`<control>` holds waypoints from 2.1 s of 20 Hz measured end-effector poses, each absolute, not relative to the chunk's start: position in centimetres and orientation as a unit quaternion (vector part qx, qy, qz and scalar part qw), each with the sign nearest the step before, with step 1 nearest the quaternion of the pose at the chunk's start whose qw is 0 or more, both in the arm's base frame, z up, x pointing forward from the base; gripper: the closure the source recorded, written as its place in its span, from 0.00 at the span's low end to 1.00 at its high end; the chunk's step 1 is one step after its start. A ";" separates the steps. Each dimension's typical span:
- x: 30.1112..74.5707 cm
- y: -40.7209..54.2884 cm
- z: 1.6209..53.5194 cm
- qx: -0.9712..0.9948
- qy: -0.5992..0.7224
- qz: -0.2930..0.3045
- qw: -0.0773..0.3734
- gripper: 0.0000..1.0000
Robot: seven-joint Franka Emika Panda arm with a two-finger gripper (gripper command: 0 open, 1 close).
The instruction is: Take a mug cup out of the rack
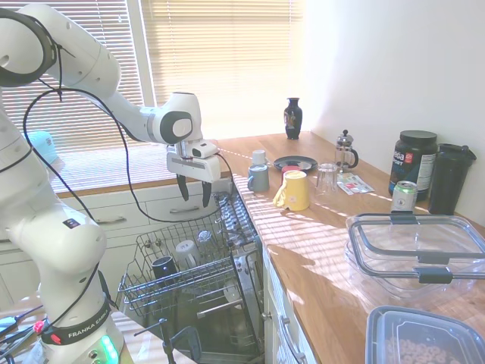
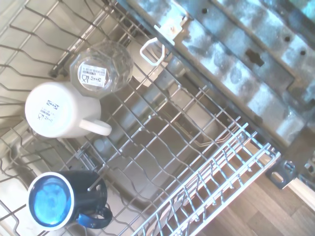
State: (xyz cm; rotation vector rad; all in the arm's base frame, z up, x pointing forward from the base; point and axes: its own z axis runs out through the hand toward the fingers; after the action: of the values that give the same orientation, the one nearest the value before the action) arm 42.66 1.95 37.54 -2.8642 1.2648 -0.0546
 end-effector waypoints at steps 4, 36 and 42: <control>42.4 3.4 36.4 -0.926 0.377 -0.009 -0.011 0.00; 38.5 21.1 8.1 -0.984 -0.037 0.089 -0.149 0.00; 38.6 21.5 4.0 -0.980 -0.061 0.110 -0.154 0.00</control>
State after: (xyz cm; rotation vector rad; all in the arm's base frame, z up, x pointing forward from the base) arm 38.60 21.52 4.00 -3.4237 -0.2139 0.3836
